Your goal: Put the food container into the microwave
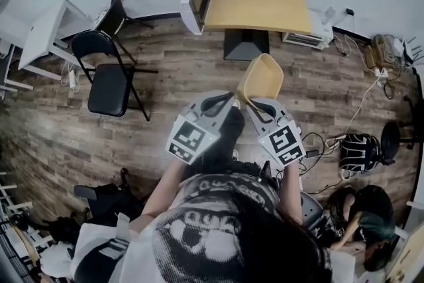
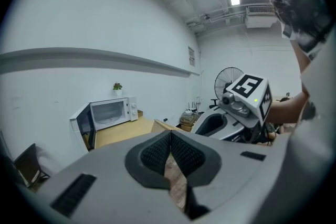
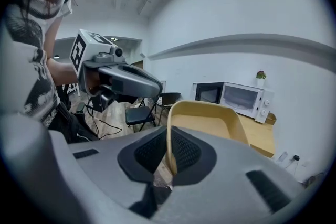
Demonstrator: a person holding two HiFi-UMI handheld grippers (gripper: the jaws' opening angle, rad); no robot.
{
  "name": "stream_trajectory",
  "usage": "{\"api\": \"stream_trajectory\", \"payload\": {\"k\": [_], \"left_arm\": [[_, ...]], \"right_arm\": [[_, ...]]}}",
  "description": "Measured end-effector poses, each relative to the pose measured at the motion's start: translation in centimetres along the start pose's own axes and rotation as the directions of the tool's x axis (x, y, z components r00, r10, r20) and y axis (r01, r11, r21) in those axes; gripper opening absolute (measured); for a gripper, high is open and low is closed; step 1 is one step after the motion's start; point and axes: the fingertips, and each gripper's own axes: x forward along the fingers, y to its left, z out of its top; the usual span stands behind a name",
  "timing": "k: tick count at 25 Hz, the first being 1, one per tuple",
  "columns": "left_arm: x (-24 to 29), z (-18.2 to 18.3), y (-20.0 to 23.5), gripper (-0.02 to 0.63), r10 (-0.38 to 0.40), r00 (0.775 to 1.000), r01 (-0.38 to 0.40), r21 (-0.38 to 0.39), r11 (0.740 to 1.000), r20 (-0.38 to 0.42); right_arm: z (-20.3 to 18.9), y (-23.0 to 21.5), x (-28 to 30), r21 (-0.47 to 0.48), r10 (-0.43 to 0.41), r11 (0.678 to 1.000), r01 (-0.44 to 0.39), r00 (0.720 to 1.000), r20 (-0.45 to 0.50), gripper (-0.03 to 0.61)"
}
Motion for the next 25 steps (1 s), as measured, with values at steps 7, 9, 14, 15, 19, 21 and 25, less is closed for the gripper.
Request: {"api": "stream_trajectory", "payload": {"k": [7,9,14,15,19,21,25], "left_arm": [[6.7,1.7,4.4,0.001,-0.035,0.999,0.035,0.006,0.999,0.010],[8.2,2.3,6.4,0.001,-0.036,0.999,0.036,0.008,0.999,0.005],[11.9,3.4,11.4,0.001,-0.025,1.000,0.025,0.000,1.000,-0.004],[12.6,3.6,12.2,0.001,-0.025,1.000,0.025,-0.001,1.000,-0.006],[15.1,3.6,14.7,0.001,-0.038,0.999,0.038,-0.009,0.999,-0.025],[16.2,3.3,15.9,0.002,-0.044,0.998,0.044,-0.015,0.999,-0.036],[17.6,2.9,18.3,0.001,-0.047,0.998,0.046,-0.026,0.999,-0.045]], "right_arm": [[0.5,-7.8,2.3,0.009,-0.042,0.999,0.042,0.999,-0.019,0.026],[1.0,-9.8,3.4,0.013,-0.043,0.999,0.043,0.999,-0.025,0.026],[2.2,-14.1,6.3,0.023,-0.035,0.999,0.035,0.999,-0.037,0.026],[2.4,-15.0,6.9,0.025,-0.033,0.999,0.034,0.999,-0.040,0.026],[2.6,-18.2,9.0,0.045,-0.032,0.998,0.034,0.998,-0.050,0.026],[2.7,-19.5,10.1,0.052,-0.030,0.998,0.033,0.998,-0.056,0.026],[3.1,-21.0,12.4,0.056,-0.020,0.998,0.023,0.998,-0.065,0.026]]}}
